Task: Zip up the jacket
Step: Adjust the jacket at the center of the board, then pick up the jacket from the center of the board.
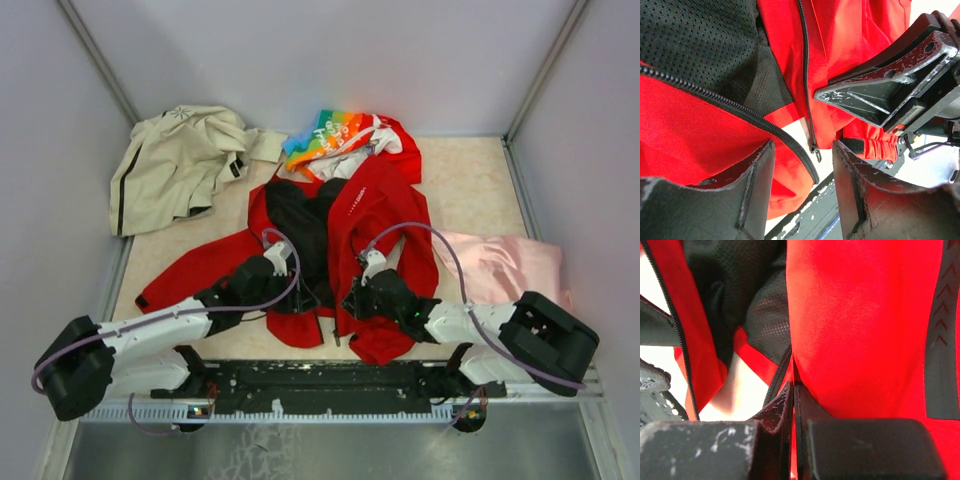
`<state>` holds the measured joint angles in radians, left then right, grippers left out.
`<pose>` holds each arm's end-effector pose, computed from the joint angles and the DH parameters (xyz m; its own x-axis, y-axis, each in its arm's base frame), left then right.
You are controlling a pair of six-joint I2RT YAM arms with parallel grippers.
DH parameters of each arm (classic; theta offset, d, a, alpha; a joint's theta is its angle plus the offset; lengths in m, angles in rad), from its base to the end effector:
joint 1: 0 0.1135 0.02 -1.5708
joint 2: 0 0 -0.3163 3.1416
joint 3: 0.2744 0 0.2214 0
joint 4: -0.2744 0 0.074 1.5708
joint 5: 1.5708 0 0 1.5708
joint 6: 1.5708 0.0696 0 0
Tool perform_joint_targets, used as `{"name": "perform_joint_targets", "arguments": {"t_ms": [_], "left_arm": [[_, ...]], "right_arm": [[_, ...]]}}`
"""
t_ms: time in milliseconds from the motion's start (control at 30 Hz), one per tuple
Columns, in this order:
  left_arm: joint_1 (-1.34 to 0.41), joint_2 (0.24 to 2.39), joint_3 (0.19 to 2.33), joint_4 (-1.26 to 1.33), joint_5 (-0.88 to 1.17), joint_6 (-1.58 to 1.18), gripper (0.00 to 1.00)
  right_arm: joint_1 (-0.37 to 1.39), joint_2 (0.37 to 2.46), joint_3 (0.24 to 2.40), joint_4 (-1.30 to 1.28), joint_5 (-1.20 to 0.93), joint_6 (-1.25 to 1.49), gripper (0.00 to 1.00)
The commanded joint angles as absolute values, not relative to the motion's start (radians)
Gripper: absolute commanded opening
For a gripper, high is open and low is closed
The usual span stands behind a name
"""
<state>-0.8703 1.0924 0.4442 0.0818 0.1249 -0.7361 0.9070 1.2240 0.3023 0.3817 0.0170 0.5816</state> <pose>0.1231 -0.1594 0.2367 -0.8111 -0.0714 -0.5805 0.3802 0.6899 -0.6161 0.1317 0.1665 0.2036 -0.6924 0.0064 -0.7215 -0.4765 0.7468 0.4639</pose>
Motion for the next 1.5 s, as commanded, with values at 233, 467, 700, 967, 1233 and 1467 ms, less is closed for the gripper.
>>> {"name": "perform_joint_targets", "arguments": {"t_ms": [233, 467, 700, 967, 1233, 1467], "left_arm": [[-0.881, 1.253, 0.514, 0.199, 0.165, -0.716, 0.56], [-0.899, 1.304, 0.590, 0.134, 0.173, -0.685, 0.52], [-0.928, 1.136, 0.581, -0.035, 0.020, -0.677, 0.53], [-0.972, 1.077, 0.638, -0.066, -0.006, -0.656, 0.47], [-0.980, 1.314, 0.720, 0.015, 0.016, -0.621, 0.44], [-0.980, 1.433, 0.713, 0.062, -0.016, -0.622, 0.39]], "right_arm": [[0.915, 1.369, 0.322, 0.552, 0.011, 0.618, 0.00], [0.915, 1.366, 0.301, 0.568, 0.021, 0.637, 0.00], [0.914, 1.366, 0.290, 0.586, 0.025, 0.640, 0.00], [0.914, 1.396, 0.297, 0.609, 0.010, 0.643, 0.00], [0.915, 1.365, 0.295, 0.596, 0.008, 0.646, 0.00], [0.914, 1.335, 0.283, 0.585, 0.015, 0.646, 0.00]]}}
